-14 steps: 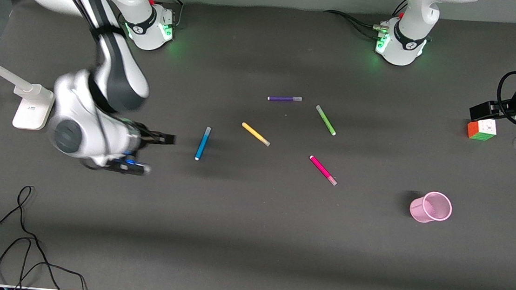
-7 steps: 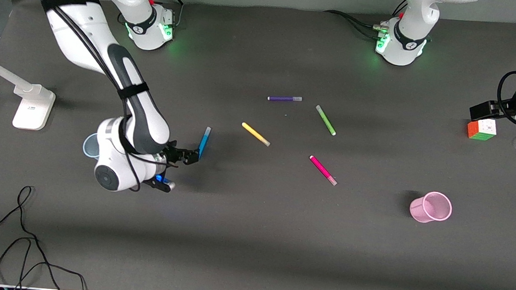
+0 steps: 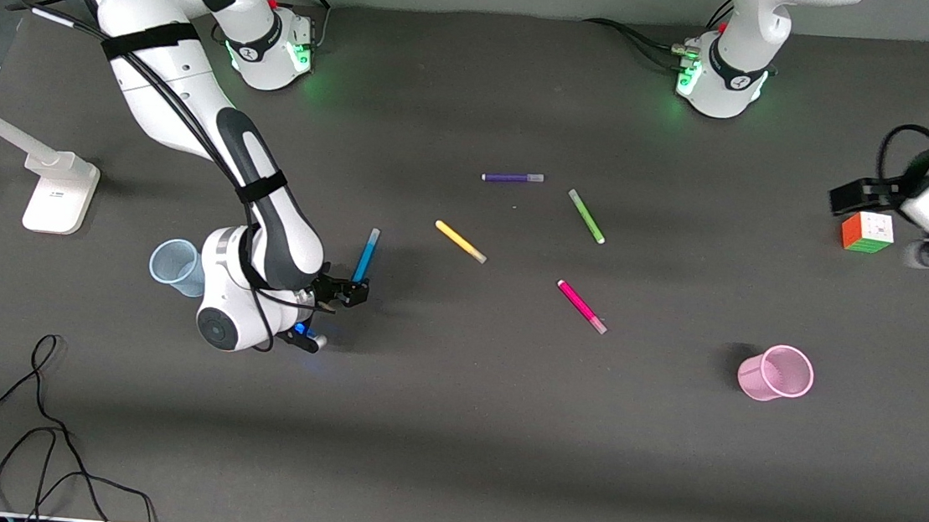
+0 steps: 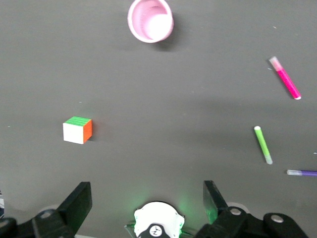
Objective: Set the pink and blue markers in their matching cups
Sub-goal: 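Grasp the blue marker with the right gripper while the left gripper reaches out, then carry the blue marker to the blue cup while the left gripper descends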
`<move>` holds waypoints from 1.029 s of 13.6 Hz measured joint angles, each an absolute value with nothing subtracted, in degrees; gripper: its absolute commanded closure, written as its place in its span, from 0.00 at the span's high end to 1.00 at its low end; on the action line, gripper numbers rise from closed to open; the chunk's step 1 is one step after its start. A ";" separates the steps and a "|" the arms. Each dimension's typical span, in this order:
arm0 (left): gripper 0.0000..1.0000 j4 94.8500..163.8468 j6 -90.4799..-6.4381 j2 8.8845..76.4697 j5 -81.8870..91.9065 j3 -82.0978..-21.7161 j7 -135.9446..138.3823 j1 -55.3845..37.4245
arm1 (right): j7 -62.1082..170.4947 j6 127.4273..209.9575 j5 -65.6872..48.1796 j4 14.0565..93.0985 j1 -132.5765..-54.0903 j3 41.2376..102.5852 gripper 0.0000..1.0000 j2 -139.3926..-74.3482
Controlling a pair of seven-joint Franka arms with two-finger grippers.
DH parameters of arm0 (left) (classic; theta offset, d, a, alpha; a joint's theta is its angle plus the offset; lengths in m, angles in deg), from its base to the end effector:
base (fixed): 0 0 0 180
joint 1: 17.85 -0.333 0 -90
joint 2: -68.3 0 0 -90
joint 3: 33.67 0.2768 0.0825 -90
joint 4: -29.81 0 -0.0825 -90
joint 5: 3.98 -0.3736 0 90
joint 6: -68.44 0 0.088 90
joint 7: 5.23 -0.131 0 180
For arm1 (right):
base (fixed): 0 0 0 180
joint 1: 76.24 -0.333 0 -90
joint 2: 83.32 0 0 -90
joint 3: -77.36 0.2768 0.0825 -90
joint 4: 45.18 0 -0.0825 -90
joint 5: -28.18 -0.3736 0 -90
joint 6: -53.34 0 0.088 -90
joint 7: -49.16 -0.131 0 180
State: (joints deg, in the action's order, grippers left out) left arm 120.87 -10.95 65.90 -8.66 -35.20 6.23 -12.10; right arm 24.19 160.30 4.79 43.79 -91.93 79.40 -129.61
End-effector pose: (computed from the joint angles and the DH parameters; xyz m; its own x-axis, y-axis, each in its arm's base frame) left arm 0.5227 -0.0546 0.5179 0.9709 0.0902 -0.2217 0.0630 -0.9899 -0.1269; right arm 0.5601 0.2198 0.1073 0.7750 -0.2615 -0.5753 -0.3628 -0.9295 -0.0664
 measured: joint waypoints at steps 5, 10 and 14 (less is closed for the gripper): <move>1.00 120.89 -17.31 57.66 -6.09 -35.69 12.11 -8.00 | 23.66 161.19 4.78 43.74 -92.75 79.38 0.20 -130.28; 0.99 120.86 -27.26 47.93 -1.11 -36.05 24.67 -2.86 | 23.49 161.11 4.56 43.12 -92.68 79.37 0.00 -130.18; 0.99 120.90 -35.07 40.34 -0.52 -36.43 40.68 4.45 | 23.49 160.55 4.83 42.39 -92.65 79.17 0.00 -129.73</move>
State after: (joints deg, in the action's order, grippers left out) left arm 120.90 -35.07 40.34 -0.52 -36.43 40.68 4.45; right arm 23.49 160.55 4.83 42.39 -92.65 79.17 -129.73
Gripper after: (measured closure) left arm 0.000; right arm 0.824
